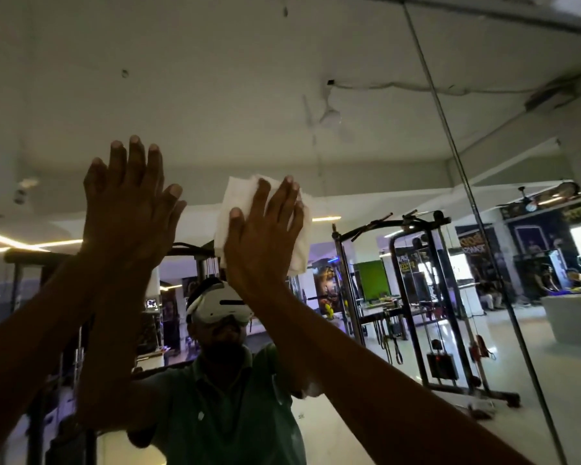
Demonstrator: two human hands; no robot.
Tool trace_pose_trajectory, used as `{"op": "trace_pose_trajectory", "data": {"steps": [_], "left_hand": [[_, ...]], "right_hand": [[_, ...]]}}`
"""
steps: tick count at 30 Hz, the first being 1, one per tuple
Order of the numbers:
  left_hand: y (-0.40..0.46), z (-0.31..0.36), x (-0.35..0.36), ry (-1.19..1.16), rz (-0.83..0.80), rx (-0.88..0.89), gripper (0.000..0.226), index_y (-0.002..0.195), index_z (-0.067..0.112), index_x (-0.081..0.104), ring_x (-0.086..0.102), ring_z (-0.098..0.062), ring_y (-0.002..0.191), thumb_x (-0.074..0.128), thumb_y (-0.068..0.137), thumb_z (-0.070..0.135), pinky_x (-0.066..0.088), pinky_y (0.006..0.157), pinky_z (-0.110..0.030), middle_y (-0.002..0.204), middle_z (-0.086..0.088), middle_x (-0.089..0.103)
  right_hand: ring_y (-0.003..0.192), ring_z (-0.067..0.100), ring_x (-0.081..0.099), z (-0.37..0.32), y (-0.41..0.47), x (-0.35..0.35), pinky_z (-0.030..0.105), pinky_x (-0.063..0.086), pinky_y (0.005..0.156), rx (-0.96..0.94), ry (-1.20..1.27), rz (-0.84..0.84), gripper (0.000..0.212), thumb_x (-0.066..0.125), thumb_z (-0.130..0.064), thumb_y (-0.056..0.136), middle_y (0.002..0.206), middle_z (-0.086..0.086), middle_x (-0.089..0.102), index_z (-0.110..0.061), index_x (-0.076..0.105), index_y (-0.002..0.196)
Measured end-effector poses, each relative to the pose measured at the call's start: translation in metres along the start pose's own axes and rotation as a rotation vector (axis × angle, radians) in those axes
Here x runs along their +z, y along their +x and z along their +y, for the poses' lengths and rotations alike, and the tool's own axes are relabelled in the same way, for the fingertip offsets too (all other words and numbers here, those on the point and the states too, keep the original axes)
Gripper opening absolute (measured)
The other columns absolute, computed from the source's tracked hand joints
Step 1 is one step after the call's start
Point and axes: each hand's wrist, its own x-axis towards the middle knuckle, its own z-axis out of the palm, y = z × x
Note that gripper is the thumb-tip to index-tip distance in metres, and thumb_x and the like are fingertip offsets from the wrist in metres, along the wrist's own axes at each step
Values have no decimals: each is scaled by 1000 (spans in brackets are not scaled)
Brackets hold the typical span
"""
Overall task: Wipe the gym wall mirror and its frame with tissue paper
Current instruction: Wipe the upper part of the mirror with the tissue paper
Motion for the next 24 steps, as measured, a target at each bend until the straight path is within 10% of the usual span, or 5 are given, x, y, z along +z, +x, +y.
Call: {"op": "trace_pose_trajectory", "data": {"steps": [8,14,22,23,24], "left_hand": [[4,-3,9,-115,29,-6,70,166,21,3,-2,-41,159,19,108,57,5,124,-68,173,-13,-1],[-4,-8,-7,-25,54,55,67,166,23,3,-7,-32,160,30,109,43,5,126,-60,174,-11,-1],[-8,-18,-29,48,-59,92,66,165,13,14,4,-33,159,24,108,44,16,124,-63,172,-15,10],[-6,-24,-30,37,-57,86,101,166,17,10,4,-32,160,-39,79,29,18,123,-65,173,-12,8],[-5,-29,-25,32,-72,160,162,166,19,8,5,-32,160,-8,26,99,21,122,-66,173,-11,8]], "right_hand": [[162,31,-4,69,33,-33,60,1,128,-530,-317,-177,70,9,-57,105,176,8,-2,-26,5,168],[161,36,-4,58,63,-27,61,6,126,64,-279,47,70,11,-54,105,176,10,-4,-25,1,168],[162,30,-2,29,-17,-11,59,1,128,-604,-257,-164,68,26,-54,108,176,8,3,-25,13,168],[162,30,0,45,-2,-18,58,3,128,-561,-282,-141,66,23,-52,108,176,7,4,-26,14,168],[162,29,1,65,14,-28,58,6,128,-483,-311,-108,65,19,-52,108,176,6,5,-27,13,168]]}}
